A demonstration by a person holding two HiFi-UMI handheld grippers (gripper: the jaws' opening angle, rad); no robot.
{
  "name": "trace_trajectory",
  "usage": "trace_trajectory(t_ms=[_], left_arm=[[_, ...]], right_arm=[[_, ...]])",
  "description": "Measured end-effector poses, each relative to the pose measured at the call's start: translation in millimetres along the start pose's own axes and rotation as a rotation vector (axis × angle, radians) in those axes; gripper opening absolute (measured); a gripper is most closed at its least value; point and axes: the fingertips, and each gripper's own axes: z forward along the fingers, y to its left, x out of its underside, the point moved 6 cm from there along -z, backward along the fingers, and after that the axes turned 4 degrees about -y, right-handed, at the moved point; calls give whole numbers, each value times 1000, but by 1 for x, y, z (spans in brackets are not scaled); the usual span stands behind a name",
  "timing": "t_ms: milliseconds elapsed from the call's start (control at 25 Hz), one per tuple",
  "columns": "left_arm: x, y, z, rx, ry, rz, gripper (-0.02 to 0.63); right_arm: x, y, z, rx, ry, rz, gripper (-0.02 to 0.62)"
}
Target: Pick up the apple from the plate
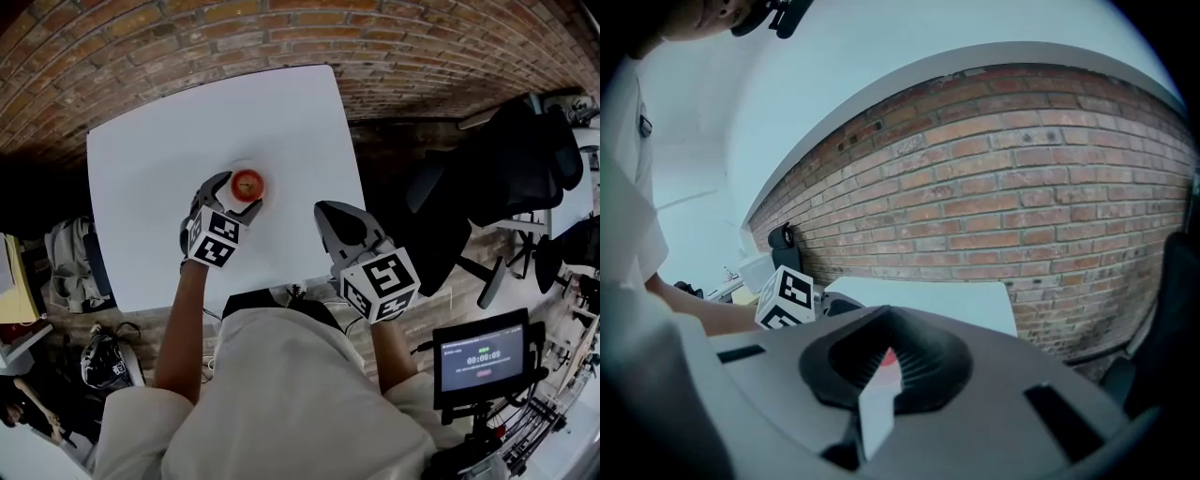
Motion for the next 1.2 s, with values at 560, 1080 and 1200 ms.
trace_trajectory(t_ms=[560,1080,1200], left_arm=[[31,8,33,48,84,-34,385],[46,4,55,107,152,-27,417],[49,4,58,103,172,6,417]], right_arm=[[11,-2,4,16,41,27,2],[20,-6,3,38,60,49,2],[21,-6,3,40,61,52,2]])
